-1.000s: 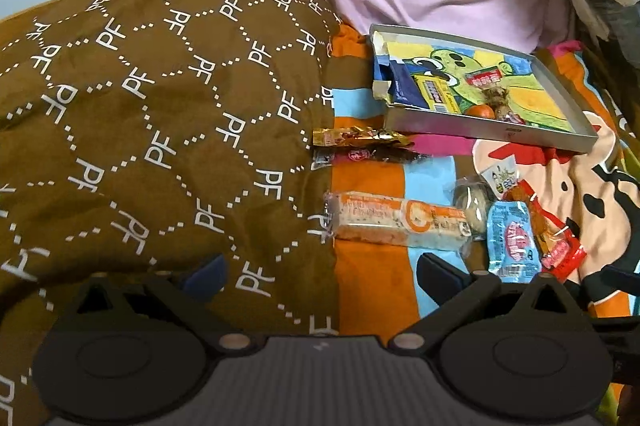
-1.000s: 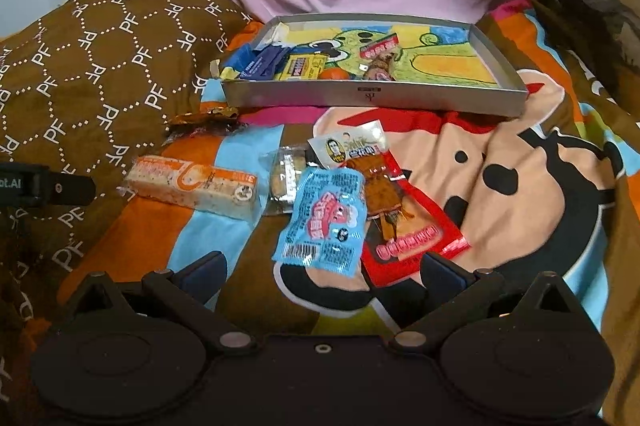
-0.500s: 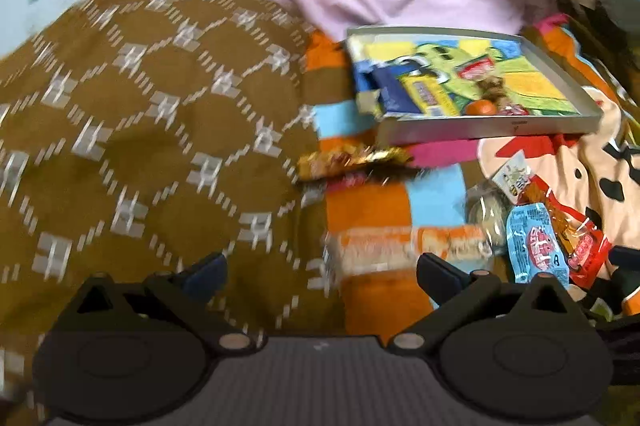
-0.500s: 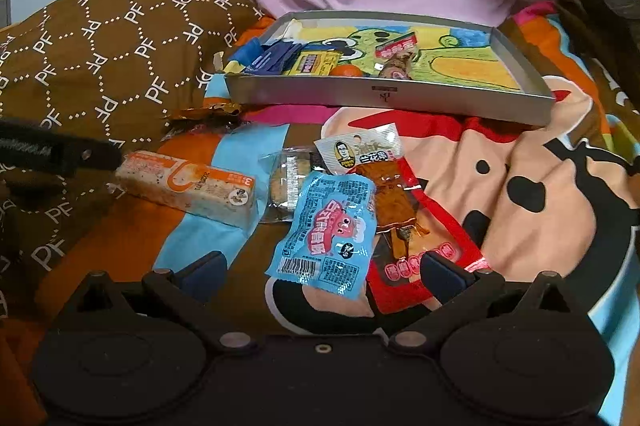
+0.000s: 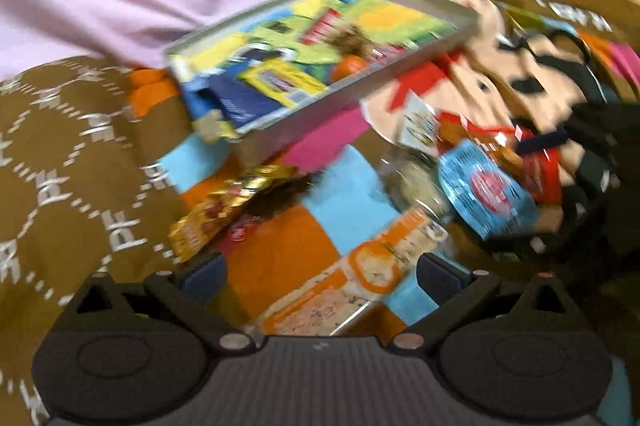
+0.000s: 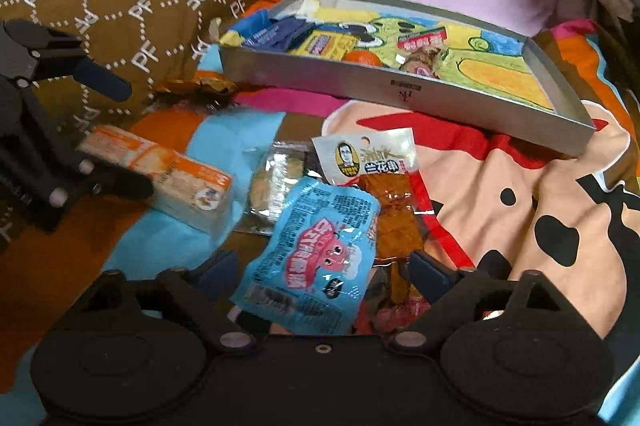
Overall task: Organize snacks
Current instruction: 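Close the left tool on the white-orange bar while the right tool lowers toward the blue fish packet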
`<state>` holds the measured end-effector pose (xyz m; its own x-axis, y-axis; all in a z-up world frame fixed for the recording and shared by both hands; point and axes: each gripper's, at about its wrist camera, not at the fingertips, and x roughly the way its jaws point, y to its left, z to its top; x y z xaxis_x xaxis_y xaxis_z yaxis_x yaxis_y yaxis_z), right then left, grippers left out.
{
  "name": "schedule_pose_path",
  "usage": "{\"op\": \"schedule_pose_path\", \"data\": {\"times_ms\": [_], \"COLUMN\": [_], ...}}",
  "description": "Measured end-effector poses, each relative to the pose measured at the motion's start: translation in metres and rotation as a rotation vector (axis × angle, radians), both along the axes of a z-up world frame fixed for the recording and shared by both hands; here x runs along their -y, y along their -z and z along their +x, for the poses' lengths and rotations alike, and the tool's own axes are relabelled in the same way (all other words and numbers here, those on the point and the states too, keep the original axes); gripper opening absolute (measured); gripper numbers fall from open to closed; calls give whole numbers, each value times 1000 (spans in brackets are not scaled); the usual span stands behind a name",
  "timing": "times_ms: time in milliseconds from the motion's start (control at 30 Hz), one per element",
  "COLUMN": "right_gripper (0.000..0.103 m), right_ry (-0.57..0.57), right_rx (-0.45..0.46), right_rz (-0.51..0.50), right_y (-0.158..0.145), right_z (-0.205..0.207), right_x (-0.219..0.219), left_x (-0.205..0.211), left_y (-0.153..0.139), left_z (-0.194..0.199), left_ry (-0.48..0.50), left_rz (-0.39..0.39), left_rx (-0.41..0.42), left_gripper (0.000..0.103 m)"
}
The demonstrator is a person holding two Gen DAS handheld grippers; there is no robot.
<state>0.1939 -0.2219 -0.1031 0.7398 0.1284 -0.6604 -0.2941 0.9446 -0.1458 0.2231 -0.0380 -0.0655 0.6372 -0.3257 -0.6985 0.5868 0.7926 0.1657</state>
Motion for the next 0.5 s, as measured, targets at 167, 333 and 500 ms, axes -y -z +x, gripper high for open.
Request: {"op": "schedule_pose_path", "data": {"times_ms": [167, 333, 500], "right_gripper": [76, 72, 69], "right_ry": [-14, -15, -39], "right_rx": [5, 1, -10], "right_rz": [-11, 7, 54], "right_y": [2, 1, -2], "right_z": [-3, -6, -11], "right_x": [-3, -3, 1], "left_x": [12, 12, 4], "left_y": [14, 17, 8], "left_z": [4, 4, 4], "left_ry": [75, 23, -101], "left_rz": [106, 125, 33], "left_rx": [-64, -124, -280], "left_gripper": [85, 74, 60]}}
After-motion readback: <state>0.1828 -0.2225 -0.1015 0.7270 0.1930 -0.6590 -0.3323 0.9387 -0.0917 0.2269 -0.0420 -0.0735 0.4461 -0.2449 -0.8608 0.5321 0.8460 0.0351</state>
